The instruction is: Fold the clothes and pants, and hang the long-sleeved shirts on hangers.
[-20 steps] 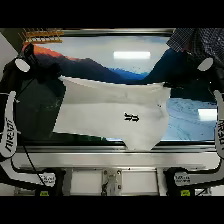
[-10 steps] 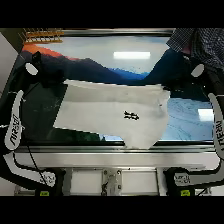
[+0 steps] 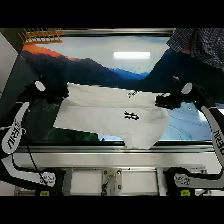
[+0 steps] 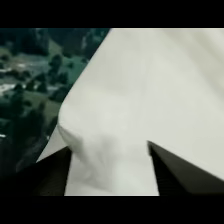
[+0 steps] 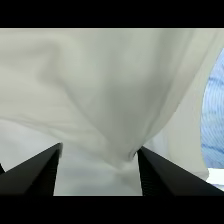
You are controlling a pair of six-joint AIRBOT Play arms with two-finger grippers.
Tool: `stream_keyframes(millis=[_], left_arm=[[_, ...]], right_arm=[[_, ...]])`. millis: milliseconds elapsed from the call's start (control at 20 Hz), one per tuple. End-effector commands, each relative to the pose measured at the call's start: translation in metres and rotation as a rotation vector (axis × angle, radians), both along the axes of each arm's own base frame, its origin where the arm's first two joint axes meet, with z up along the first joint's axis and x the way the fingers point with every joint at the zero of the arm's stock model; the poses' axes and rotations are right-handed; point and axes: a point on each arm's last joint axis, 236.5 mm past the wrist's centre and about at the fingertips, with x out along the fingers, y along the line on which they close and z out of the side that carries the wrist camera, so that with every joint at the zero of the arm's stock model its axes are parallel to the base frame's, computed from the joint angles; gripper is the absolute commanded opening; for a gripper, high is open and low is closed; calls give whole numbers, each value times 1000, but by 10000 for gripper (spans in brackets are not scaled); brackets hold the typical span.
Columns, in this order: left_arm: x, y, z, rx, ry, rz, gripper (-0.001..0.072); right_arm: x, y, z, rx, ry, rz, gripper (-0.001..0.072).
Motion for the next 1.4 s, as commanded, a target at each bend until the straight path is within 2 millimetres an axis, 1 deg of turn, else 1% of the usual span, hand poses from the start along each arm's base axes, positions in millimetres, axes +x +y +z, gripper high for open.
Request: stream_keyframes(millis=[0, 50, 100, 150, 200, 250, 300, 350, 400, 450, 550, 600, 650, 800, 950, 1100, 1350], left_arm=[[-7, 14, 24, -19, -9, 32, 552], [-12, 26, 40, -17, -30, 56, 552], [-25, 41, 53, -15, -45, 92, 552], [-43, 53, 58, -15, -45, 128, 552], [-67, 64, 55, -21, -20, 167, 552], [-92, 70, 46, -33, 21, 199, 552], [-119, 73, 33, -49, 72, 232, 552], [-143, 75, 19, -65, 114, 266, 552], [-163, 74, 7, -82, 150, 294, 552], [-180, 72, -4, -99, 180, 317, 552], [-201, 64, -20, -112, 219, 331, 552], [-204, 58, -26, -134, 221, 347, 552], [-203, 52, -28, -167, 214, 370, 552], [-185, 38, -28, -220, 139, 398, 552], [-170, 26, -27, -183, 89, 345, 552], [-165, 21, -26, -181, 75, 347, 552], [-167, 19, -28, -186, 88, 348, 552]], right_arm=[[-8, -4, 20, -14, -27, 6, 533], [-14, -15, 36, -54, -45, 15, 533], [-22, -27, 54, -92, -62, 17, 533], [-31, -33, 72, -104, -85, 9, 534], [-39, -37, 91, -108, -119, -2, 534], [-45, -38, 107, -114, -160, -5, 533], [-49, -37, 123, -121, -207, -9, 533], [-54, -36, 135, -122, -244, -11, 532], [-58, -34, 145, -120, -277, -14, 532], [-61, -33, 153, -122, -299, -15, 532], [-65, -33, 163, -127, -330, -16, 532], [-66, -32, 167, -128, -340, -16, 532], [-66, -32, 168, -128, -344, -16, 532], [-66, -28, 169, -107, -347, -18, 513], [-65, -25, 169, -95, -348, -18, 512], [-67, -25, 168, -94, -339, -16, 512], [-67, -23, 169, -84, -339, -19, 513]])
